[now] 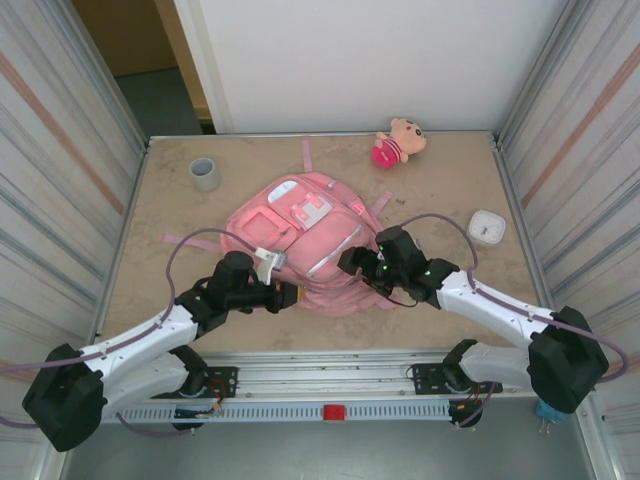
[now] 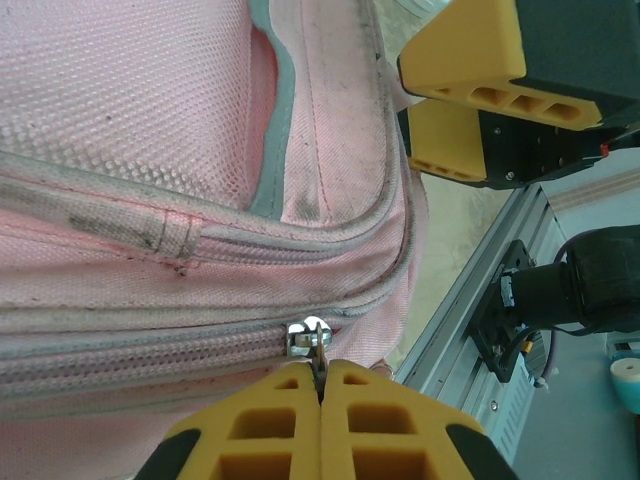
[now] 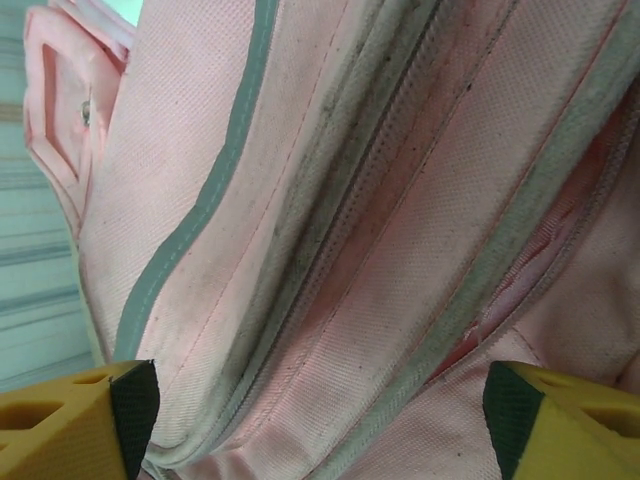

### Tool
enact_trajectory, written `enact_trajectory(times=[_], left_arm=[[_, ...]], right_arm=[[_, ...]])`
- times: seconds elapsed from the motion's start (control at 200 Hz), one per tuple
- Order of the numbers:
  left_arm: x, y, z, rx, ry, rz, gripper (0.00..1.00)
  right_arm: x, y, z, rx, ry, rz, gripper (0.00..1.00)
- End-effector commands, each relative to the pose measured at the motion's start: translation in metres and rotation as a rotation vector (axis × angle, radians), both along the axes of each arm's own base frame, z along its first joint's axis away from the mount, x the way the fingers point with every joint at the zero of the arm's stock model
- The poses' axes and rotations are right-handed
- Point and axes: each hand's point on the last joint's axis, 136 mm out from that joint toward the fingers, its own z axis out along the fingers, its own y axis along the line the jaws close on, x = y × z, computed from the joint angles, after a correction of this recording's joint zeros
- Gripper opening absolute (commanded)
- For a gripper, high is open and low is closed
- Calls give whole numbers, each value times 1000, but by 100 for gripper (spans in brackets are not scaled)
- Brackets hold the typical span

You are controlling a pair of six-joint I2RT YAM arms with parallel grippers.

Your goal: Pack the student bag

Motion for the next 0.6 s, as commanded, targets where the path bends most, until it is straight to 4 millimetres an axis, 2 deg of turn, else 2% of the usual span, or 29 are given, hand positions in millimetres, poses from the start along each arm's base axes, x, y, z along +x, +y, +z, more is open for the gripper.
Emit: enact_trajectory(times=[0.0,0.07,0.16,0.256,0.411,0.596], left_arm=[[3,-8,26,-68,-100,-30,6],[2,-8,25,-64,-97,-35,6],[2,-9,26,-63,-94,-38,6],[-1,-13,30,-58,-108,-57,6],[-9,-30,40,-43,-138,-129,7],[-19,-61,52,-51,-162,-220,9]], right_arm=[[8,6,7,57,-23,-15,80],[13,16,15,107,-50,-5,69],[19,23,26,146,-94,-2,46],[24,30,40,202,-116,-18,33],[24,42,58,246,-151,13,22],[20,56,76,280,-184,43,19]])
